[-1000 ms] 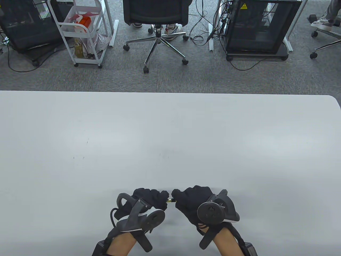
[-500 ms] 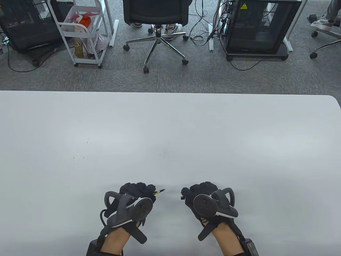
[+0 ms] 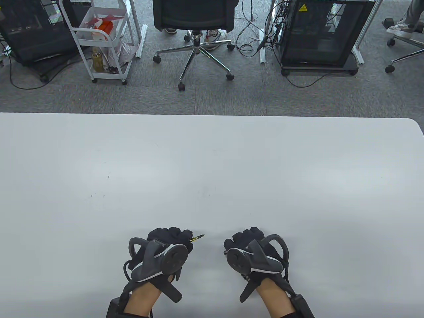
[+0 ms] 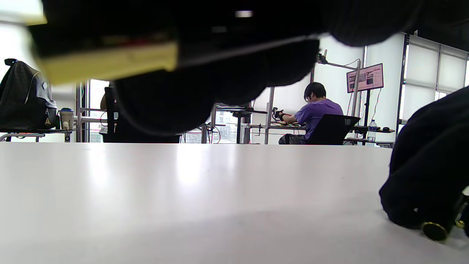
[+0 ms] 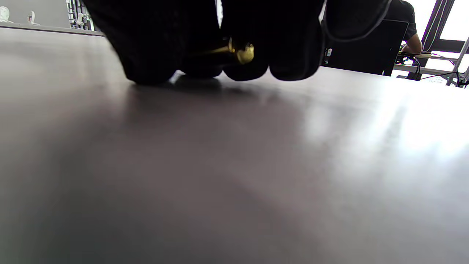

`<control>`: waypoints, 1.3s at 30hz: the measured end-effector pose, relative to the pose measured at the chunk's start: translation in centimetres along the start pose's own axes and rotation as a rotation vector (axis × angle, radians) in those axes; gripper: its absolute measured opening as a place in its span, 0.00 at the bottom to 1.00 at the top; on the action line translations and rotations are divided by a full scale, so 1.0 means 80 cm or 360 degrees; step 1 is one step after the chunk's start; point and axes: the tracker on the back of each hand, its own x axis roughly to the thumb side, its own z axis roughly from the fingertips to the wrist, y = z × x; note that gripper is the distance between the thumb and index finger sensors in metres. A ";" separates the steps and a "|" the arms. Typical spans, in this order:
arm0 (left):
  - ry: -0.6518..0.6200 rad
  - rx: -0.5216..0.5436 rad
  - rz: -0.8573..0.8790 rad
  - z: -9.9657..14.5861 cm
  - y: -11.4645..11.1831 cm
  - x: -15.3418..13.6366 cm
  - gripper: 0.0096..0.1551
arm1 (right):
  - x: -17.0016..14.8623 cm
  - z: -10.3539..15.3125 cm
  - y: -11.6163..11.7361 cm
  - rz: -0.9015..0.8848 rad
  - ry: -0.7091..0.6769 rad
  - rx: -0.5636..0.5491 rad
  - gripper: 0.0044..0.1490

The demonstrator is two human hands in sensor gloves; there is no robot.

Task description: Remove fountain pen cap from fountain pen with right hand

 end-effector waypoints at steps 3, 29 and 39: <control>0.0007 -0.0024 0.0001 0.000 -0.001 -0.001 0.26 | -0.001 0.000 0.001 -0.0017 0.0022 0.0018 0.31; 0.0038 -0.0024 0.0009 0.000 -0.003 -0.004 0.25 | 0.001 0.002 -0.001 0.0104 -0.0055 0.0028 0.32; 0.0032 -0.0090 -0.0005 -0.002 -0.011 -0.002 0.26 | -0.007 0.003 -0.005 -0.0004 -0.0042 0.0014 0.34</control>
